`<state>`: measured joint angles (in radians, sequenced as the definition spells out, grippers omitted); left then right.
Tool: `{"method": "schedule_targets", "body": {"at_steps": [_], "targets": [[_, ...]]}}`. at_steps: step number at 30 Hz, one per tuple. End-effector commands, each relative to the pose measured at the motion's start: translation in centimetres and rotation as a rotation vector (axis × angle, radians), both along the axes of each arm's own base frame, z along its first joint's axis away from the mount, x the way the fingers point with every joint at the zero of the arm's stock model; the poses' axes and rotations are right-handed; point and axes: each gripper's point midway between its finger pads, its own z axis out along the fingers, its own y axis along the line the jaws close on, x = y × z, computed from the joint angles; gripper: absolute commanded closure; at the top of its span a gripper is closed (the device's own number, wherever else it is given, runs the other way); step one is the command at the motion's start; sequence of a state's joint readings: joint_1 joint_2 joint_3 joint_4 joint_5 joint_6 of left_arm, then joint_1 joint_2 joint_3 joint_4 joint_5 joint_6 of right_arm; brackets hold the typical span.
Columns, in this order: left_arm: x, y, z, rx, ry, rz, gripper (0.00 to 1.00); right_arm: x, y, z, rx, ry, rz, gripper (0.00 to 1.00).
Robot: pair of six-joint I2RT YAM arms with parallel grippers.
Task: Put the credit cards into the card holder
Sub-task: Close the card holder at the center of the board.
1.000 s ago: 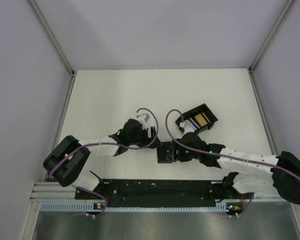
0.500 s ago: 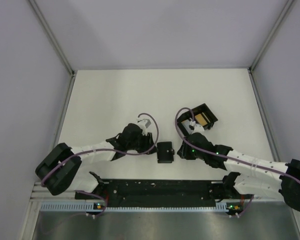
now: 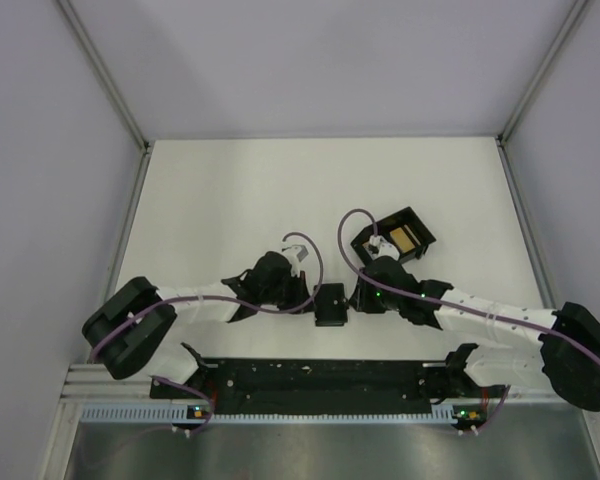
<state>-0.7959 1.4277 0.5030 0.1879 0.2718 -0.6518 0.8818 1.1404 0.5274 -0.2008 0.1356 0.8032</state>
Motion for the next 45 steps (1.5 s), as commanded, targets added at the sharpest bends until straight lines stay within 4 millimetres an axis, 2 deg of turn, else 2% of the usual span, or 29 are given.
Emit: {"method": "schedule_targets", "body": {"at_steps": [1,6,14,16,18,26,30,33,38,45], "targets": [[1.5,-2.3,2.9,-0.106,-0.058,0.006,1.0,1.1,1.7,1.6,0.057,-0.035,0.025,0.72],[1.8,-3.2,4.0,-0.167,-0.065,0.006,1.0,1.2,2.1,1.4,0.058,-0.027,0.032,0.72],[1.7,-4.4,2.7,-0.162,-0.022,-0.026,1.0,1.7,2.4,1.5,0.057,-0.035,0.026,0.72],[1.6,-4.4,2.0,-0.147,-0.012,-0.025,1.0,1.9,2.3,1.7,0.055,-0.042,0.028,0.72],[1.5,-4.2,1.4,-0.132,-0.004,-0.017,1.0,1.9,2.3,1.6,0.052,-0.039,0.028,0.78],[1.4,-3.5,-0.1,-0.097,0.006,0.007,1.0,2.1,2.2,1.3,0.048,-0.031,0.03,0.83],[1.3,-3.5,-0.5,-0.092,0.012,0.001,1.0,2.5,2.1,1.1,0.039,-0.027,0.022,0.85],[1.1,-3.3,-0.8,-0.083,0.015,-0.001,1.0,2.7,2.1,1.4,0.043,-0.035,0.024,0.9],[1.0,-3.1,-1.1,-0.072,0.016,-0.002,1.0,2.9,2.1,1.8,0.047,-0.054,0.025,0.91],[0.9,-3.0,-1.2,-0.071,0.02,-0.005,1.0,2.9,2.2,1.2,0.04,-0.037,0.029,0.93]]}}
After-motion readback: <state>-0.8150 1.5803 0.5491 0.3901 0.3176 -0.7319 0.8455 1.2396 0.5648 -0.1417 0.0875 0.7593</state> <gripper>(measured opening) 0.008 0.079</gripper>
